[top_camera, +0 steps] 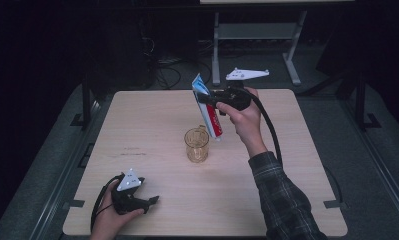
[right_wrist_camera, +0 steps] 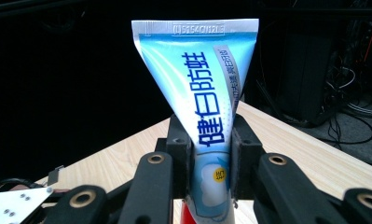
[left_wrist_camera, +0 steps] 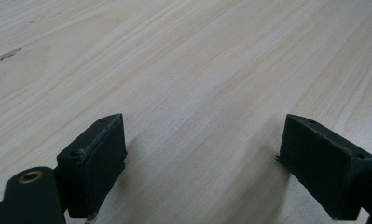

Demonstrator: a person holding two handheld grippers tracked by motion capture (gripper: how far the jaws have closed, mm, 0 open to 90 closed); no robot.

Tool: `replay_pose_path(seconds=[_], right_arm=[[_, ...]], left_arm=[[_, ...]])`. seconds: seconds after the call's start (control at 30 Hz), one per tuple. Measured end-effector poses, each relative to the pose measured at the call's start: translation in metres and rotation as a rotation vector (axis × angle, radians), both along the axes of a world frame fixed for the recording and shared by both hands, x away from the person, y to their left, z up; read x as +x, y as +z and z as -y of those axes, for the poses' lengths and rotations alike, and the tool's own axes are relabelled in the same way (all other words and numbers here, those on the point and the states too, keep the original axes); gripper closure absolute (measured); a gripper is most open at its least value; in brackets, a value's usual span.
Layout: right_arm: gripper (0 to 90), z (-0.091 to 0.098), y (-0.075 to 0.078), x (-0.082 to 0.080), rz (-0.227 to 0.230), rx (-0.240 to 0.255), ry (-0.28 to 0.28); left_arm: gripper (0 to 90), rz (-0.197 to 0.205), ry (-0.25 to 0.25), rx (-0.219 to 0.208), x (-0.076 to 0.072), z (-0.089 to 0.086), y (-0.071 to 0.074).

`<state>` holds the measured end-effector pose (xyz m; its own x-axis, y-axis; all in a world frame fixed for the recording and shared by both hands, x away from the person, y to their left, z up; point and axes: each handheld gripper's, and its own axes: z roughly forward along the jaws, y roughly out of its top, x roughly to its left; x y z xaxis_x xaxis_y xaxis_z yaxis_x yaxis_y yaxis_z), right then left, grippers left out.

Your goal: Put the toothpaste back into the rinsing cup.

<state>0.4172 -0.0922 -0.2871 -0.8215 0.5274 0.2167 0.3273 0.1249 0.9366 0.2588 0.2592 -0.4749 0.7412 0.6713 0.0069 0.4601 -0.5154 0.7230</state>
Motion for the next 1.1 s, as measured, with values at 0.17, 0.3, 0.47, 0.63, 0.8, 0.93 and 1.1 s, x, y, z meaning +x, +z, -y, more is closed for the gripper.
replay_pose_path(seconds=[0.17, 0.3, 0.47, 0.63, 0.8, 0.93, 1.1], right_arm=[[73.4, -0.009, -0.001, 0.007, 0.004, 0.004, 0.002], [73.3, -0.013, -0.004, 0.011, -0.007, 0.007, 0.004], [73.3, -0.018, -0.009, 0.016, -0.012, 0.005, 0.005], [73.2, -0.026, -0.007, 0.019, -0.011, -0.01, 0.011], [73.2, -0.035, -0.005, 0.021, 0.0, -0.012, 0.018], [73.2, -0.04, -0.007, 0.022, -0.001, -0.009, 0.022], [73.0, -0.046, -0.013, 0.025, -0.002, -0.021, 0.029]], left_arm=[[13.2, -0.001, -0.001, -0.001, 0.0, 0.0, 0.0], [13.1, -0.001, -0.003, -0.002, 0.0, 0.0, 0.0], [13.2, -0.001, -0.003, -0.004, 0.0, 0.0, 0.0], [13.2, -0.001, -0.003, -0.004, 0.0, 0.001, 0.0], [13.2, -0.001, -0.004, -0.006, -0.001, 0.001, 0.0], [13.2, -0.001, -0.005, -0.005, -0.001, 0.001, 0.0], [13.2, -0.002, -0.004, -0.006, -0.001, 0.001, 0.0]])
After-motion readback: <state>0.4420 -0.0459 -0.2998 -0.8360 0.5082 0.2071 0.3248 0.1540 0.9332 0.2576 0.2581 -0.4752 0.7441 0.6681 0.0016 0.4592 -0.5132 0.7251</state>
